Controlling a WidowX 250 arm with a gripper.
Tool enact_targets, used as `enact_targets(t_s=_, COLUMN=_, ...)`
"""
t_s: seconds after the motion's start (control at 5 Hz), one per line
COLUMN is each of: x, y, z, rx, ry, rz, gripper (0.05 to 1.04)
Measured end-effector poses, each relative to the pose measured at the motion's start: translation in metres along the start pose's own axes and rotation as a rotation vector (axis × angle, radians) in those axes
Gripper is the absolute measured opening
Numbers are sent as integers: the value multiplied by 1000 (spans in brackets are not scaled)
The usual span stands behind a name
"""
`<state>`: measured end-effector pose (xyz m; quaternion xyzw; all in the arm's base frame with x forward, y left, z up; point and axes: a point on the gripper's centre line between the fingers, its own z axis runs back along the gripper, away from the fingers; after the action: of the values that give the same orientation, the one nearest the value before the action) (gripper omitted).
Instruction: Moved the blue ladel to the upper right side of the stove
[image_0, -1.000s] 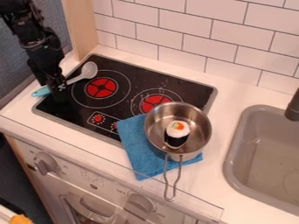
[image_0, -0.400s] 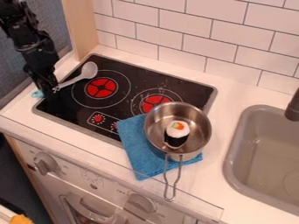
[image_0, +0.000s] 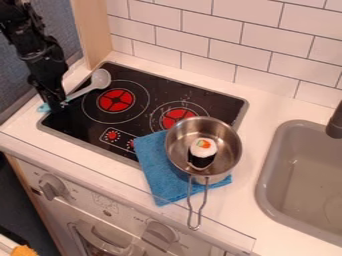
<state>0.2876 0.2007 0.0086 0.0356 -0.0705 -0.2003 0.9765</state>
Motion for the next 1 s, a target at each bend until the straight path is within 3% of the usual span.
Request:
enact_targets(t_s=0.2, x=4, y=-10, z=6, rx=-6, ry=25, rz=-27, gripper=337)
enact_targets(t_s=0.4, x=20, y=-12, z=35, rx=57, ry=-1, rz=-51, gripper=337)
enact_targets(t_s=0.6, x=41, y=-22, z=63, rx=82, ry=-66, rz=-90, gripper=337)
enact_targets(t_s=0.8, x=67, y=-37, z=73, rx=66, ry=-119, rz=-194, gripper=337)
enact_targets(t_s=1.0, x=102, y=-63, z=81, rx=26, ry=-185, rz=-383, gripper=337)
